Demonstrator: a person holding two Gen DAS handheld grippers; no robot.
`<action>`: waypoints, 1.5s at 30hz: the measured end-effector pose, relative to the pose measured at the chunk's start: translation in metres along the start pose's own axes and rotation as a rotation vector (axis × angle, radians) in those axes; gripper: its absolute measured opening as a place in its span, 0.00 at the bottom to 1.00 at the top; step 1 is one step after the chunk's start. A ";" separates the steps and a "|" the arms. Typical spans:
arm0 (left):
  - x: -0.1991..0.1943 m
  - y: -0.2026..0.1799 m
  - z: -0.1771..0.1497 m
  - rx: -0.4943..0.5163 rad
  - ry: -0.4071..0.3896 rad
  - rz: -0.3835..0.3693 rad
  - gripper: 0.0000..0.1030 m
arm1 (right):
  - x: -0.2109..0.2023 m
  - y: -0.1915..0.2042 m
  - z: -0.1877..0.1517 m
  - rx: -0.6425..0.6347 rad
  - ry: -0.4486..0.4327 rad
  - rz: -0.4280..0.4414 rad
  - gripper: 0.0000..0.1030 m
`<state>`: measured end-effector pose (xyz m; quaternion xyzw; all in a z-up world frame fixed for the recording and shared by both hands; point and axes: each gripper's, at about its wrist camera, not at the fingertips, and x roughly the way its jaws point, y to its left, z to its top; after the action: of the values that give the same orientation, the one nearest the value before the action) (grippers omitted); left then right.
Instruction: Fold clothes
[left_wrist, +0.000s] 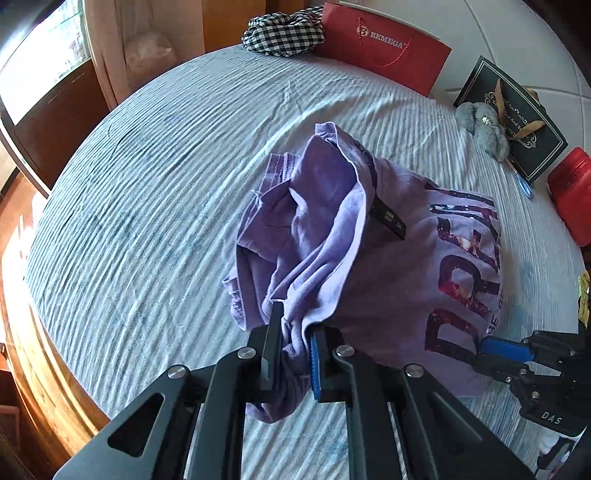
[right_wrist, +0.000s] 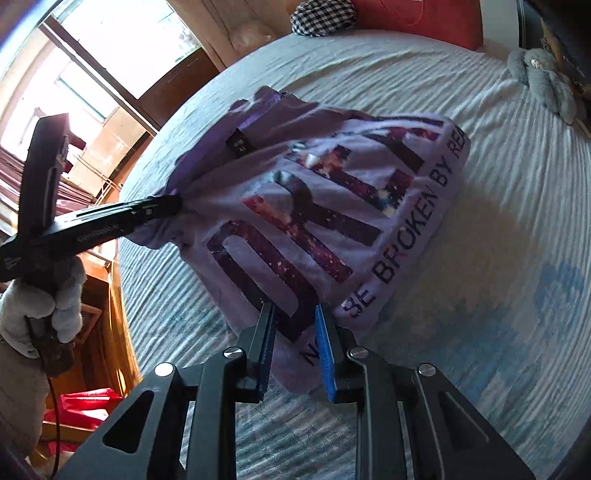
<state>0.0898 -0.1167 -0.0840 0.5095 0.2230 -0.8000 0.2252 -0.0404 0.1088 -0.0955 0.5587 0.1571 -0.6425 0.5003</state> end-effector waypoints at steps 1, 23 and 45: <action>0.000 0.014 0.002 -0.024 0.008 -0.017 0.21 | 0.000 -0.003 -0.004 0.032 -0.020 0.001 0.17; 0.055 -0.040 0.122 0.273 0.007 -0.120 0.57 | -0.051 -0.052 0.069 0.386 -0.313 -0.173 0.73; 0.003 0.019 0.088 0.275 -0.054 -0.204 0.64 | -0.053 -0.036 0.029 0.459 -0.329 -0.164 0.55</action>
<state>0.0373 -0.1839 -0.0552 0.4887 0.1559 -0.8550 0.0766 -0.0929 0.1274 -0.0522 0.5308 -0.0308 -0.7817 0.3259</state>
